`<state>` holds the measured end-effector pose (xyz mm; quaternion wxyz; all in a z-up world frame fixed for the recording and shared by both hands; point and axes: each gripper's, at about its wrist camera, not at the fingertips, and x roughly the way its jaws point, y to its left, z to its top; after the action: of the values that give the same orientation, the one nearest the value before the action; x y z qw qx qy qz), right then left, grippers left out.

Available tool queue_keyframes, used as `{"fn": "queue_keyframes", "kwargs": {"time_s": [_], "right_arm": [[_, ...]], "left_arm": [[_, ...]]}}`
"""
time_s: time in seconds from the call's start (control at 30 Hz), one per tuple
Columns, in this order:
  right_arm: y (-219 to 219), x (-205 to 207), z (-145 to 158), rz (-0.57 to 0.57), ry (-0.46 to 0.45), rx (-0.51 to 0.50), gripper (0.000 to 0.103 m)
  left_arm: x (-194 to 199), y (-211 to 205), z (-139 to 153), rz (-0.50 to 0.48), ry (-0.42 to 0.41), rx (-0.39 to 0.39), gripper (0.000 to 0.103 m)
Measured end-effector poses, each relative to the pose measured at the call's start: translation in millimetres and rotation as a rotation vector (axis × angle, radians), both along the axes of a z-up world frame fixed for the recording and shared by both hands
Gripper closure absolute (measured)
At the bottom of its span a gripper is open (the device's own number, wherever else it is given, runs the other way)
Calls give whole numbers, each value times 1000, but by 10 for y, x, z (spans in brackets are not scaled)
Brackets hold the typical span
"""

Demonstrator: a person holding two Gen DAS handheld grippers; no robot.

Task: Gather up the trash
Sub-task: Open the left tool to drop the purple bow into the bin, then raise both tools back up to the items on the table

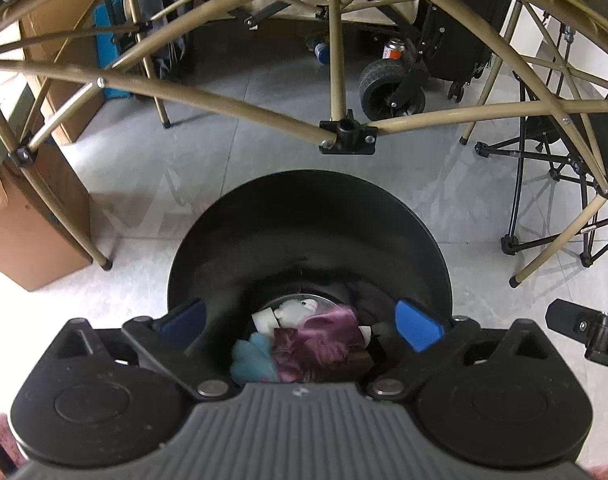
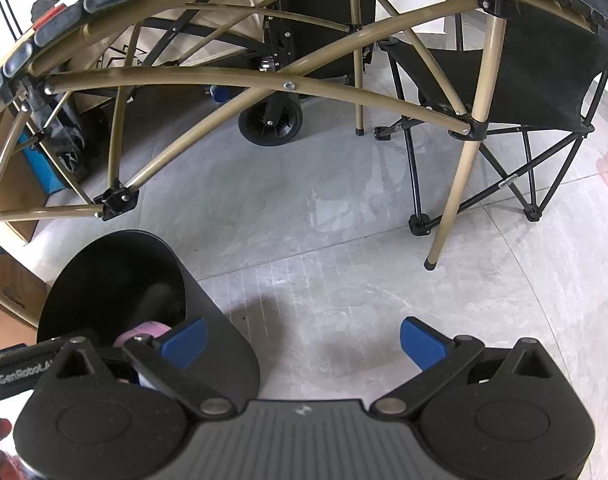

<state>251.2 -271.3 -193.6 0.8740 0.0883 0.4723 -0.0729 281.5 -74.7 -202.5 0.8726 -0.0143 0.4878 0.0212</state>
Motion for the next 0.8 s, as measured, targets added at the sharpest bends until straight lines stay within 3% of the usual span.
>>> {"fn": "queue_keyframes", "kwargs": {"time_s": [0.8], "right_arm": [[5, -2, -2, -3, -3, 3, 0]], "left_arm": [[-25, -8, 29, 1, -7, -2, 0]]}}
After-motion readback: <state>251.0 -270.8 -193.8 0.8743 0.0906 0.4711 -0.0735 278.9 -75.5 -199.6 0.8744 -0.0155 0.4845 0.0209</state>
